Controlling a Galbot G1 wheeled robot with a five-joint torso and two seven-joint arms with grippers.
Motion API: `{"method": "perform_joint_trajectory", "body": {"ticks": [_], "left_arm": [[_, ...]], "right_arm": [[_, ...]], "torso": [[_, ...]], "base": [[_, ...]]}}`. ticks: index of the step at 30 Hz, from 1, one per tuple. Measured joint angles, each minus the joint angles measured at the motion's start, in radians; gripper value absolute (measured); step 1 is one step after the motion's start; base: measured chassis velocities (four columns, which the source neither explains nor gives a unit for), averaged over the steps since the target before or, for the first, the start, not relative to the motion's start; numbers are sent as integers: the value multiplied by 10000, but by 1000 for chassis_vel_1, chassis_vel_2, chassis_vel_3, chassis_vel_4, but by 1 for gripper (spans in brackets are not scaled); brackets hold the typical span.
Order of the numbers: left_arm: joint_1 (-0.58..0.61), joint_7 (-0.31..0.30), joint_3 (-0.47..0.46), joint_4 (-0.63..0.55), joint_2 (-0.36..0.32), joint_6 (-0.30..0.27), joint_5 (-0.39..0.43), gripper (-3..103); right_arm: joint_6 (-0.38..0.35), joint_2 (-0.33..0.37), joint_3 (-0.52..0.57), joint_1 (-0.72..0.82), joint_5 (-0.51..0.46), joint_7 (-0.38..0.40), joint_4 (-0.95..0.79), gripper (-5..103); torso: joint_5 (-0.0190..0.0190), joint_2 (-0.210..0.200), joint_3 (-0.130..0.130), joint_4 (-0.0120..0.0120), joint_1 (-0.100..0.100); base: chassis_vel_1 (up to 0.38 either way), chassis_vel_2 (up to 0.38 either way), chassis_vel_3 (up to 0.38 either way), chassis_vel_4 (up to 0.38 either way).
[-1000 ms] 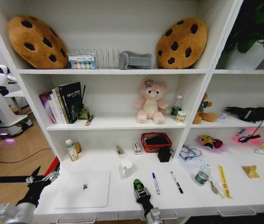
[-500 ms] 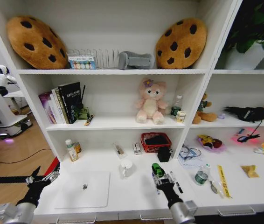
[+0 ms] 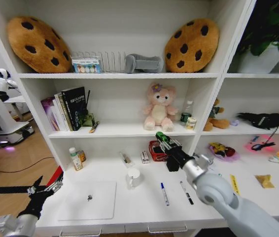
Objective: Organize the objects on the table.
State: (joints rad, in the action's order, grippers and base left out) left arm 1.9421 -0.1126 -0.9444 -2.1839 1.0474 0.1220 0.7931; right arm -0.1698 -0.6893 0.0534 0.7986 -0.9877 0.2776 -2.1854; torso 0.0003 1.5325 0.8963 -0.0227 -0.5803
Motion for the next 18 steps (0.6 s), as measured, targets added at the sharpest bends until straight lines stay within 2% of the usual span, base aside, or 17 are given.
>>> {"method": "perform_joint_trajectory", "body": {"ticks": [1, 2, 4, 5, 8, 9, 12, 18], "left_arm": [[0, -1, 0, 1, 0, 0, 0, 100], [0, -1, 0, 1, 0, 0, 0, 100], [1, -4, 0, 1, 0, 0, 0, 100], [1, -4, 0, 1, 0, 0, 0, 100], [0, -6, -1, 2, 0, 0, 0, 100], [0, -6, -1, 2, 0, 0, 0, 100], [0, -2, 0, 2, 0, -1, 0, 100], [0, -2, 0, 1, 0, -1, 0, 100]], "right_arm": [[0, -77, -635, -842, -91, 4, 331, 37], [0, -77, -635, -842, -91, 4, 331, 37], [-7, -473, -1874, -2254, -244, 28, 1163, 37], [-7, -473, -1874, -2254, -244, 28, 1163, 37], [-88, -1435, -3586, -4165, -564, 190, 2599, 37], [-88, -1435, -3586, -4165, -564, 190, 2599, 37], [-91, -2116, -4612, -5455, -591, 288, 3632, 37], [-291, -2808, -5390, -6383, -1107, 680, 4623, 37]], "torso": [[-6, 0, 0, 0, 0], [-6, 0, 0, 0, 0], [-7, 0, -1, 1, 0], [-7, 0, -1, 1, 0], [-5, 0, 0, 3, -1], [-5, 0, 0, 3, -1], [-6, 0, 0, 3, -1], [-5, 0, -1, 2, -1]], "base": [[0, 0, 0, 0], [0, 0, 0, 0], [0, 0, 0, 0], [0, 0, 0, 0], [0, 0, 0, 0], [0, 0, 0, 0], [0, 0, 0, 0], [0, 0, 0, 0]]}}
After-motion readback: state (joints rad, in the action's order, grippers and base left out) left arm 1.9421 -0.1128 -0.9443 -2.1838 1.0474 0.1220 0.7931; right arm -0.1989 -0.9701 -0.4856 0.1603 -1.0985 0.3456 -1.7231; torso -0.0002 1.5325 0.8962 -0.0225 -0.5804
